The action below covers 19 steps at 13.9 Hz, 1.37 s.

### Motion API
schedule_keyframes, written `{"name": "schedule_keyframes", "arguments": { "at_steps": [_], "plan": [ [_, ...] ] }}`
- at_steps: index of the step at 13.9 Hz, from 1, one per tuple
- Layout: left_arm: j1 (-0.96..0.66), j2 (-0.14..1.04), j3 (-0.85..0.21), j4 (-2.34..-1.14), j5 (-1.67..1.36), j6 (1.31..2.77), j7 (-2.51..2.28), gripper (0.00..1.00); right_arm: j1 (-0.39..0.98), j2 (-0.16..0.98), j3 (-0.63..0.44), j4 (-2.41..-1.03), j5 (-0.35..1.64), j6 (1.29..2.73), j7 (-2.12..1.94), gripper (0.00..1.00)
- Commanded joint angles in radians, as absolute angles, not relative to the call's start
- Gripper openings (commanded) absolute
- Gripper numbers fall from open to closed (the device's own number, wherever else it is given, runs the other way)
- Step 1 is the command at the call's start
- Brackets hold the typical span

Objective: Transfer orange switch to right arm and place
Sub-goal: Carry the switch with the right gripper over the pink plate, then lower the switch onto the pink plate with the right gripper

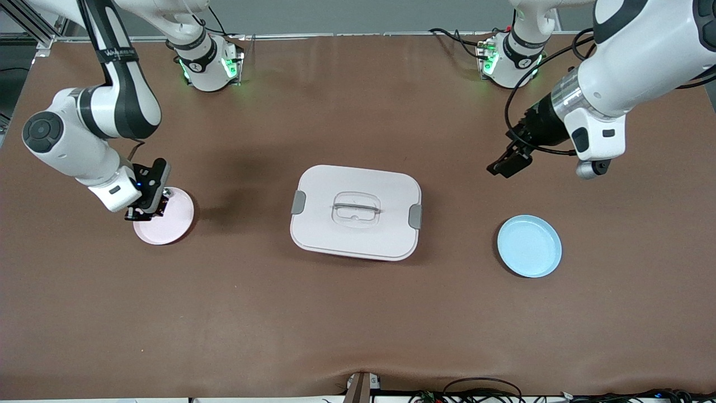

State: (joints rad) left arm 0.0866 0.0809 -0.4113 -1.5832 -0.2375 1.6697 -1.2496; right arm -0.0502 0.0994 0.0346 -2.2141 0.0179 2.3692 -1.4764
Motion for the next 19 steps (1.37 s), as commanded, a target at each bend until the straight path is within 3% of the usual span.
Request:
{"name": "schedule_keyframes", "arguments": {
  "at_steps": [1,9,19],
  "plan": [
    [0.150,0.043,-0.413,-1.595,-0.203,1.599,-1.111,1.00,-0.100,0.100,0.054,-2.247,0.003,2.411,-1.532,0.00],
    [0.287,0.046,-0.411,-1.591,-0.157,1.549,-0.576,1.00,-0.124,0.256,0.052,-2.247,-0.051,2.545,-1.557,0.00],
    [0.400,0.049,-0.413,-1.528,-0.058,1.517,-0.132,1.00,-0.156,0.331,0.052,-2.276,-0.052,2.608,-1.600,0.00]
  ]
}}
